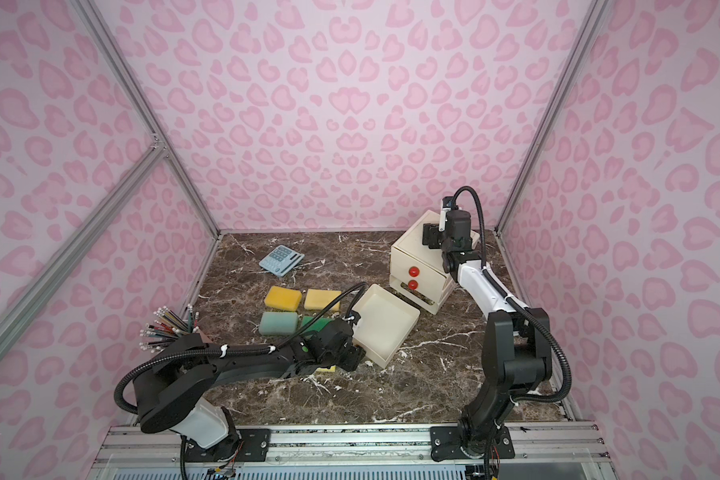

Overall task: Take the sponge out of the drawer
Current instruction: Pick up the drawer from the center of the board.

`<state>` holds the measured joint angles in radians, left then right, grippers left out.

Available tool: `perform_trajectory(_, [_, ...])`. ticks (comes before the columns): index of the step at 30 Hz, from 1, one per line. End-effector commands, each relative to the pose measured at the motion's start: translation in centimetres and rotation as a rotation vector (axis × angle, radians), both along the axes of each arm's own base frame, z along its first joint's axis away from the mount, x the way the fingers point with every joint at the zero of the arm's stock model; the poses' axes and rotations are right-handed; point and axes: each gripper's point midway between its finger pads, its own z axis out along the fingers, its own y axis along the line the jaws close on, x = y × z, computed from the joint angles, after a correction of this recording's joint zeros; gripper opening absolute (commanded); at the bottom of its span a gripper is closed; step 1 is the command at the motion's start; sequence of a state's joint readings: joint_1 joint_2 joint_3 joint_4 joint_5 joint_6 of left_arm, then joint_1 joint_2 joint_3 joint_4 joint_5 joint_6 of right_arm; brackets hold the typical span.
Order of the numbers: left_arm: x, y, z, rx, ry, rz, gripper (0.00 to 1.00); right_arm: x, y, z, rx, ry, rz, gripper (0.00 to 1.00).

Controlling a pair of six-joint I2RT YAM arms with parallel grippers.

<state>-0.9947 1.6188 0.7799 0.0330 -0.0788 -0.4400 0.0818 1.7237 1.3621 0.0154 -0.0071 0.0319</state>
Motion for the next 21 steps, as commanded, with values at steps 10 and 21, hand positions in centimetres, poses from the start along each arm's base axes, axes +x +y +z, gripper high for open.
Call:
perform_trajectory(10, [1.1,-0.5,0.5,-0.013,-0.057,0.012,0.22,1.8,-3.8,1.3,0.082,-0.019,-0.007,0.87])
perform_trajectory(21, [1.0,-0.8,1.1,-0.016,-0.059,-0.012,0.13,4.2,-6.3,0.9,0.158,-0.011,0.056,0.87])
